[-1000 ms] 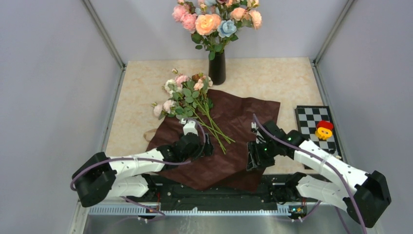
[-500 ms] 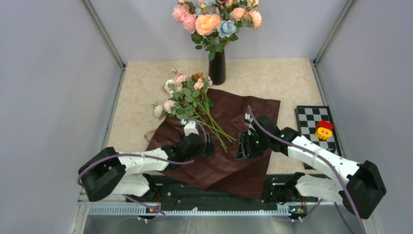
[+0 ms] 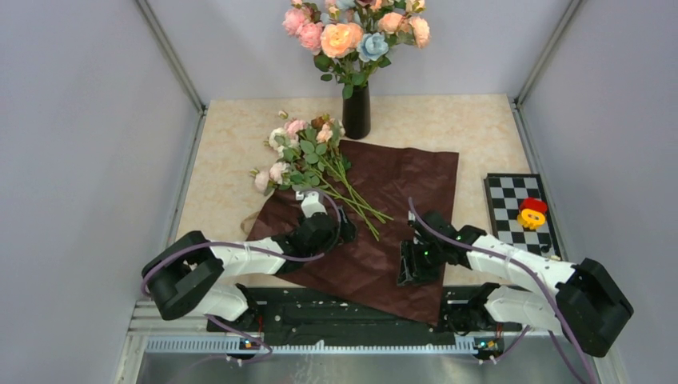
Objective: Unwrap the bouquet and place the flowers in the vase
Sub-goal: Unfold the wrapping paper at the center of the board.
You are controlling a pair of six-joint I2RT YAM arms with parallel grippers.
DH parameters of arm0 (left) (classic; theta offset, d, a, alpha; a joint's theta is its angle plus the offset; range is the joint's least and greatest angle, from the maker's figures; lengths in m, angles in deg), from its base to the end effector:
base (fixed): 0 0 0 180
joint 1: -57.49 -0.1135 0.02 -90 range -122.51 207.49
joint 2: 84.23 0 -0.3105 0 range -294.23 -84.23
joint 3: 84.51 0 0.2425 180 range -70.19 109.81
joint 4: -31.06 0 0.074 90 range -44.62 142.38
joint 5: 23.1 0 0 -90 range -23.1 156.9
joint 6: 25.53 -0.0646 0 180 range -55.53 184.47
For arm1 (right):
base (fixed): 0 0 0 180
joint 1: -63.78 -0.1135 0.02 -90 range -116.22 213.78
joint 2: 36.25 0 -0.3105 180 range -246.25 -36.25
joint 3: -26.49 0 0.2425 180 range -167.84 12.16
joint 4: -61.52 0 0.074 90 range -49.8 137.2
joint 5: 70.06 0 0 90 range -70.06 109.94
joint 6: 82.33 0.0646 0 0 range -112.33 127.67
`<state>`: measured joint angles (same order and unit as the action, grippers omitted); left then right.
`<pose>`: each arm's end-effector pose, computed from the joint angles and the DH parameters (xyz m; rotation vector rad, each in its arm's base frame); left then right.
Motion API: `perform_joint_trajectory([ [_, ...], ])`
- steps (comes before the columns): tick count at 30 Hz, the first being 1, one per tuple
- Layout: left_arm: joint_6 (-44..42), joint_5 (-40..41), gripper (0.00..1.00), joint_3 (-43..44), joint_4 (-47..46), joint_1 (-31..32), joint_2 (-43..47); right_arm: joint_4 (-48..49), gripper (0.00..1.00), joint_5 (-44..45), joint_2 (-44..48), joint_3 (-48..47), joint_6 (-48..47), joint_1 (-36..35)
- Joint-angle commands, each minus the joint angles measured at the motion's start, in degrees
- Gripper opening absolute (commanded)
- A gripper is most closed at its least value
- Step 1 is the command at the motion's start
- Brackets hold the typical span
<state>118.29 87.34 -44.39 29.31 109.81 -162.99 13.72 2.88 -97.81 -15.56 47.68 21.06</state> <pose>0.1746 -0.1892 0.1859 -0.2307 2.2333 -0.6511 0.0996 0.1178 0.1803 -0.1587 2.9501 0.7240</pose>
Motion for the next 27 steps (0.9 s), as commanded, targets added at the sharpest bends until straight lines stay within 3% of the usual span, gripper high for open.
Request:
perform_joint_trajectory([
  [1, 1.4, -0.3, 0.99, -1.3, 4.5, -1.8, -3.0, -0.3, 0.50, 1.6, -2.7, -0.2, -1.2, -0.8],
  [14, -1.2, -4.8, 0.99, -1.5, 2.4, -4.1, -1.8, -2.3, 0.50, 3.9, -3.3, 0.1, -1.9, -0.8],
  [27, -8.1, -5.8, 0.99, 7.3, 23.3, -4.3, 18.0, -4.6, 0.57, 9.2, 1.1, -12.5, -4.4, -0.8],
])
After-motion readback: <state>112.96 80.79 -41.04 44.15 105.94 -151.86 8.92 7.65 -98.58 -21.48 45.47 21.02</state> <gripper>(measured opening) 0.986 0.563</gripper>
